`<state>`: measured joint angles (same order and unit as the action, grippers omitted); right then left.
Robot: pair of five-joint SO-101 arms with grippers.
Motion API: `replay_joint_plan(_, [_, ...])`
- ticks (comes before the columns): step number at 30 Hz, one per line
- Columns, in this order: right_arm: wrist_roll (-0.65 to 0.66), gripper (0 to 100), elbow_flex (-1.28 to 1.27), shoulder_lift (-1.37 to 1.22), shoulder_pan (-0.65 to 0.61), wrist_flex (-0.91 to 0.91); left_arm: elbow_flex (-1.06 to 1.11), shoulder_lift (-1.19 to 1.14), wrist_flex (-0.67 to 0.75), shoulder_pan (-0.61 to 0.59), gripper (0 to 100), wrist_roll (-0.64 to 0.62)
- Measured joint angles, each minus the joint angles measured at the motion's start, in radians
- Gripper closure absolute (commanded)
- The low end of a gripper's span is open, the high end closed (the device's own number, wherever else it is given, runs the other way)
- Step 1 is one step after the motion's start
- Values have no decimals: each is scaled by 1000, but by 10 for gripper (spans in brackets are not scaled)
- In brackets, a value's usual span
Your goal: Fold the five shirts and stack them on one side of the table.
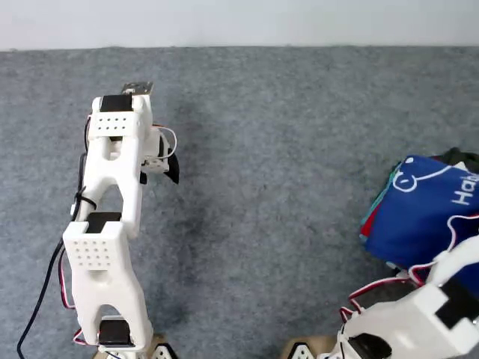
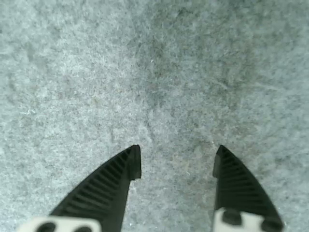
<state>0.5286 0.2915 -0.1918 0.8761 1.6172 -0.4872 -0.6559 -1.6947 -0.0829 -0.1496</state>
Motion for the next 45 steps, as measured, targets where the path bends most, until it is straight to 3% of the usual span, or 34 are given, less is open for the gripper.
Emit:
replay_joint_plan(5, [0,972,0,-94,49,-86,0,0,0,0,754,0])
replay_joint_plan(10, [0,795,2,-100,106,-118,0,0,0,0,754,0])
replay_joint_plan(13, [-2,741,40,-100,127,-84,0,0,0,0,754,0])
replay_joint_plan(20, [-2,734,311,-100,133,118,0,0,0,0,754,0])
replay_joint_plan(25, [-58,734,422,-98,132,137,0,0,0,0,754,0])
replay_joint_plan(29, [-69,734,393,-68,63,137,0,0,0,0,754,0])
replay_joint_plan(38, [-74,734,124,5,-264,137,-15,-196,-2,0,754,-3])
replay_joint_plan(45, [-74,734,-9,6,-310,18,-40,-216,-14,0,754,-3])
